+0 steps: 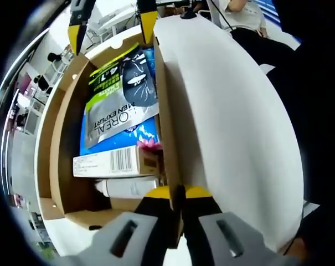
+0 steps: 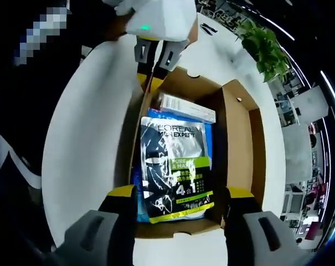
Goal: Operate the shoe box by opening the lid, removing the specified soft item, and placing it in the target area until the item is outside and the box remains undamaged.
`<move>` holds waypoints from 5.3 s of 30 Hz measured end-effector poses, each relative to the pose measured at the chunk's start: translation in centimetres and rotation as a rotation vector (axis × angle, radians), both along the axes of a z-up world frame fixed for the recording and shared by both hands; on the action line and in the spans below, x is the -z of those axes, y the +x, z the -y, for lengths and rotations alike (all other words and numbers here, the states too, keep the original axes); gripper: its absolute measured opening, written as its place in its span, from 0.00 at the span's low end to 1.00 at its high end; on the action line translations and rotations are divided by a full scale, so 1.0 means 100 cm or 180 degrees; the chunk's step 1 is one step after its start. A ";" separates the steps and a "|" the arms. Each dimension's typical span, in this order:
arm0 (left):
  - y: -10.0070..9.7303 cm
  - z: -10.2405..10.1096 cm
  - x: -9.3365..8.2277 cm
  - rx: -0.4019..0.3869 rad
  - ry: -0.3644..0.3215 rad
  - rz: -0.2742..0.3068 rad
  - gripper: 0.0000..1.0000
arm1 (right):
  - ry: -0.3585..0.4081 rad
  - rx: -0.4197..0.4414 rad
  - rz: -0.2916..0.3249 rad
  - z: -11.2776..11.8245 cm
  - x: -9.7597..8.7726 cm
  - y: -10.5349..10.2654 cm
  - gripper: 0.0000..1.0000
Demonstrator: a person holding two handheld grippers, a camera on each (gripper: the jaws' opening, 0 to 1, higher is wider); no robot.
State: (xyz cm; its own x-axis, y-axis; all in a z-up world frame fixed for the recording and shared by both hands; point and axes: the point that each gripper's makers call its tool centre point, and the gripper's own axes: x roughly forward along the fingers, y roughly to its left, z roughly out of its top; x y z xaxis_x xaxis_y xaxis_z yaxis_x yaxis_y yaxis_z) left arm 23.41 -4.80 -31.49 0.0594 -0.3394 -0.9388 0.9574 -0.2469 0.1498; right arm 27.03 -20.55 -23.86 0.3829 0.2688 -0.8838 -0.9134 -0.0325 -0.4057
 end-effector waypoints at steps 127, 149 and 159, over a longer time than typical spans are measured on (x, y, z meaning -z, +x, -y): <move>0.000 -0.001 0.002 0.0082 0.0007 0.0060 0.04 | -0.0210 0.0320 0.2808 -0.037 -0.001 0.067 0.52; -0.001 0.000 0.001 0.0097 0.0021 0.0081 0.04 | -0.0308 0.0233 0.2530 -0.037 0.015 0.062 0.19; -0.001 0.000 0.002 0.0101 0.0026 0.0082 0.04 | -0.0403 0.0094 0.2423 -0.040 0.023 0.059 0.09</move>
State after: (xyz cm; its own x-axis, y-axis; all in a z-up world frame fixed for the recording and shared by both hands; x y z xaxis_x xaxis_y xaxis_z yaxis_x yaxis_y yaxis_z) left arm 23.26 -4.84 -31.67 0.0728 -0.3337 -0.9398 0.9449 -0.2784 0.1721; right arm 32.88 -16.53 -26.12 0.9030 0.1634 -0.3973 -0.3854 -0.1005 -0.9173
